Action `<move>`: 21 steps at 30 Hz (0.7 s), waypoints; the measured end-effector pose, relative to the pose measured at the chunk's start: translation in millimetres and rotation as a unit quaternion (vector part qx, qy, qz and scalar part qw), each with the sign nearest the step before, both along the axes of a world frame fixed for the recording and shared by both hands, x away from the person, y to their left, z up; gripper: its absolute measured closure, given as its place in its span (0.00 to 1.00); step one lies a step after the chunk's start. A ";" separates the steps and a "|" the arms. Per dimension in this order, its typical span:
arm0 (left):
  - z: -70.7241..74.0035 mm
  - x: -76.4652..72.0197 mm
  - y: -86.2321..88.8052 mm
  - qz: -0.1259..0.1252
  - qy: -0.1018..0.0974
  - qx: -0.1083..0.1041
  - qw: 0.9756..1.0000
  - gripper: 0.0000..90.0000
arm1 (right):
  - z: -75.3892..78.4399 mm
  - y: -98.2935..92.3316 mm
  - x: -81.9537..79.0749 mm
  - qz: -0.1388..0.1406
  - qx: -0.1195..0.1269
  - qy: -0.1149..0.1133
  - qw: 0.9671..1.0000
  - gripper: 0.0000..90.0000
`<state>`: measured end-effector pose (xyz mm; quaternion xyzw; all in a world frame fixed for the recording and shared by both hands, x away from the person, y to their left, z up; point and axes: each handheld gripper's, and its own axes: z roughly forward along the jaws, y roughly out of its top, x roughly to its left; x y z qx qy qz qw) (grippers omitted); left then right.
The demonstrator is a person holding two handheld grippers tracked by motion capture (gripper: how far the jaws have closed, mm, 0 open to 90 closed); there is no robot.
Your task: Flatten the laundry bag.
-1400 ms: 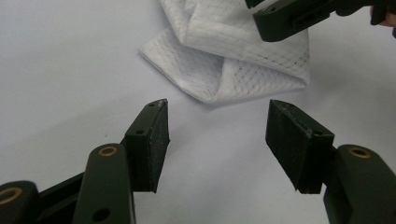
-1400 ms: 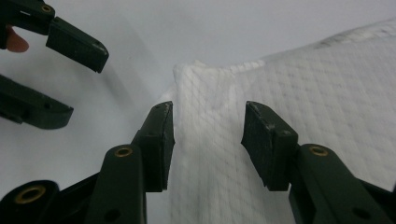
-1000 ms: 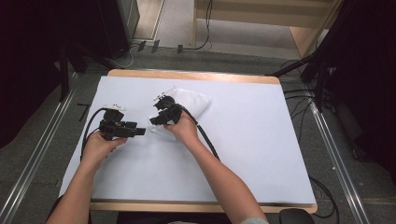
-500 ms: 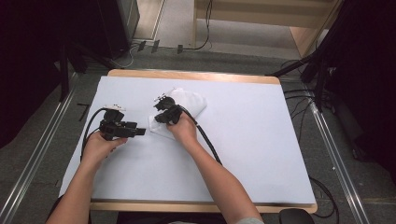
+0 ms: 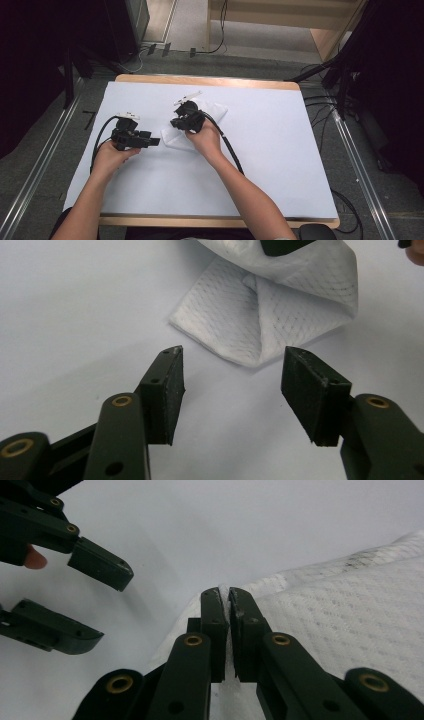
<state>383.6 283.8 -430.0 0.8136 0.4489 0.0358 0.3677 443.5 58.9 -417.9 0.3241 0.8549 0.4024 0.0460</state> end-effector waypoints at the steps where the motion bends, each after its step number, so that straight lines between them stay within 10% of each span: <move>1: 0.0 0.0 0.0 0.000 0.000 0.000 1.000 0.50 | 1.0 -2.7 -0.7 -0.002 0.003 0.000 1.000 0.97; 8: -2.1 3.5 -21.2 -0.016 -0.013 0.002 1.000 0.58 | 7.9 -12.1 -6.7 -0.007 0.014 -0.011 1.000 0.97; 21: -17.7 7.3 -50.2 -0.048 0.020 0.003 0.999 0.72 | 2.5 -18.6 -10.5 -0.015 0.010 -0.008 1.000 0.97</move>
